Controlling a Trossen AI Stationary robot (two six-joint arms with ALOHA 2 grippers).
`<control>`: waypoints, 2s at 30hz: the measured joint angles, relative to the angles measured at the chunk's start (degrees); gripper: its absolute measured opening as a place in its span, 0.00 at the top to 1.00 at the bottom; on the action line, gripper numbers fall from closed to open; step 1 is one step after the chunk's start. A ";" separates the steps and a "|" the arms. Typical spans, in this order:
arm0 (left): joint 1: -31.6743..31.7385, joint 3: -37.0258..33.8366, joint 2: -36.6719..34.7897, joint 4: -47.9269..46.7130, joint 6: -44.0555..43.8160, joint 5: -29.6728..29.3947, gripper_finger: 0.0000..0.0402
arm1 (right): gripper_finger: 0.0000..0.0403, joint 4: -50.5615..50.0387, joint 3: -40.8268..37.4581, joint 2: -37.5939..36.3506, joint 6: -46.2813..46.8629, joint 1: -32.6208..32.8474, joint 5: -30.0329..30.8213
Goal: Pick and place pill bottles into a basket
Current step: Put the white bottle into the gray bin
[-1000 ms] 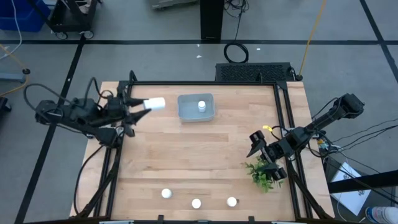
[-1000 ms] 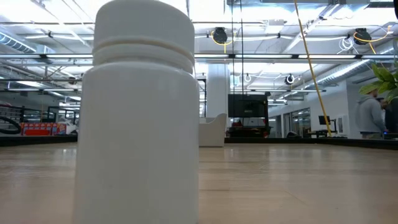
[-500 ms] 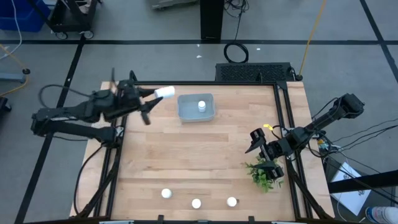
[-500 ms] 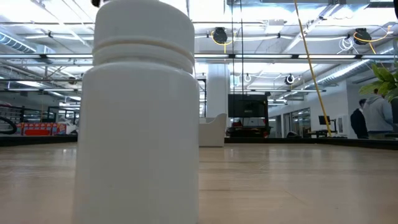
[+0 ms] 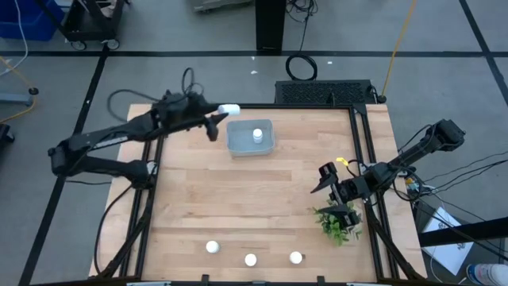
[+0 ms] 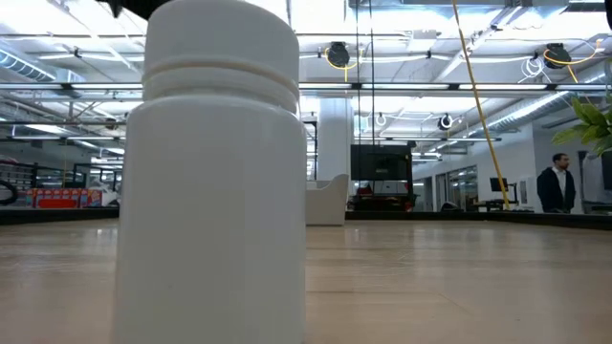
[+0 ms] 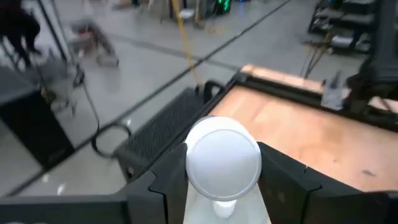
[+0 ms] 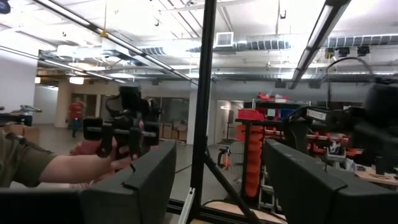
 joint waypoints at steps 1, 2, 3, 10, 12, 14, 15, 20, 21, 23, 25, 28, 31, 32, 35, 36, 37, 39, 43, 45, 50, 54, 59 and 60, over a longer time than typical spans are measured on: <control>0.91 0.90 1.54 -0.76 -0.75 0.31 0.59 | 0.41 0.00 0.00 0.00 -0.04 0.00 0.00; 1.57 2.03 3.27 -1.78 -1.76 0.61 0.59 | 0.41 0.00 0.00 0.00 -0.07 0.00 0.00; 2.15 3.55 5.17 -3.07 -2.58 1.43 0.59 | 0.41 0.00 0.00 0.00 -0.07 0.00 -0.01; 3.25 16.42 17.30 -18.65 -0.96 2.91 0.53 | 0.41 -0.02 0.00 0.00 -0.10 0.00 -0.02; 3.24 20.07 20.16 -22.68 0.72 4.09 0.56 | 0.41 -0.22 0.00 0.00 -0.11 0.00 -0.02; 3.24 23.25 22.81 -26.19 2.24 5.99 0.59 | 0.41 -0.47 0.00 0.00 -0.11 0.00 -0.02; 3.24 24.57 24.07 -27.96 2.79 6.49 0.59 | 0.41 -0.55 0.00 0.00 -0.11 0.00 -0.02; 3.56 30.49 30.09 -35.72 4.22 7.04 0.58 | 0.41 -0.85 0.00 0.00 -0.11 0.00 -0.02; 3.85 31.25 31.33 -37.11 4.17 7.02 0.56 | 0.41 -0.85 0.00 0.00 -0.11 0.00 -0.02; 4.52 31.86 33.52 -39.01 4.17 7.03 0.52 | 0.41 -0.85 0.00 0.02 -0.11 0.00 -0.02; 5.18 31.84 35.05 -38.89 4.26 7.50 0.50 | 0.41 -0.85 0.00 0.00 -0.11 0.00 -0.02; 5.97 31.81 36.75 -38.58 4.54 7.70 0.54 | 0.41 -0.89 0.00 0.02 -0.11 0.00 -0.02; 6.41 31.76 38.31 -38.26 4.52 9.01 0.63 | 0.41 -1.27 0.00 0.00 0.02 0.00 -0.02; 6.41 31.76 38.54 -37.95 4.57 8.99 0.66 | 0.41 -1.41 0.00 0.01 0.02 0.00 -0.01; 6.35 31.76 38.52 -38.39 5.37 7.97 0.74 | 0.41 -1.42 0.00 0.01 0.04 0.00 -0.01; 6.33 31.76 38.52 -38.31 5.39 7.38 0.76 | 0.41 -1.45 0.00 0.01 0.04 0.00 -0.02; 6.30 31.76 38.37 -38.33 5.41 7.27 0.78 | 0.41 -1.47 0.00 0.02 0.04 0.00 -0.02; 6.64 31.74 37.69 -38.28 5.44 7.14 0.81 | 0.41 -1.49 0.00 0.00 0.04 0.00 -0.02; 6.94 31.76 36.84 -37.60 5.44 6.58 0.84 | 0.41 -1.46 0.00 0.02 0.06 0.00 -0.02; 6.89 31.76 36.97 -37.69 5.54 7.09 0.84 | 0.41 -1.48 0.00 0.01 0.06 0.00 -0.02; 6.87 31.74 36.94 -38.59 5.72 6.42 0.82 | 0.41 -1.60 0.00 0.01 0.07 0.00 -0.02; 6.73 31.74 36.92 -38.38 5.57 6.85 0.80 | 0.41 -1.63 0.00 0.02 0.17 0.00 -0.02; 6.51 31.74 36.92 -38.38 5.20 7.02 0.80 | 0.41 -1.71 0.00 0.02 0.31 0.00 0.00; 6.52 31.74 36.94 -38.38 4.77 6.97 0.80 | 0.41 -1.73 0.00 0.02 0.36 0.00 -0.01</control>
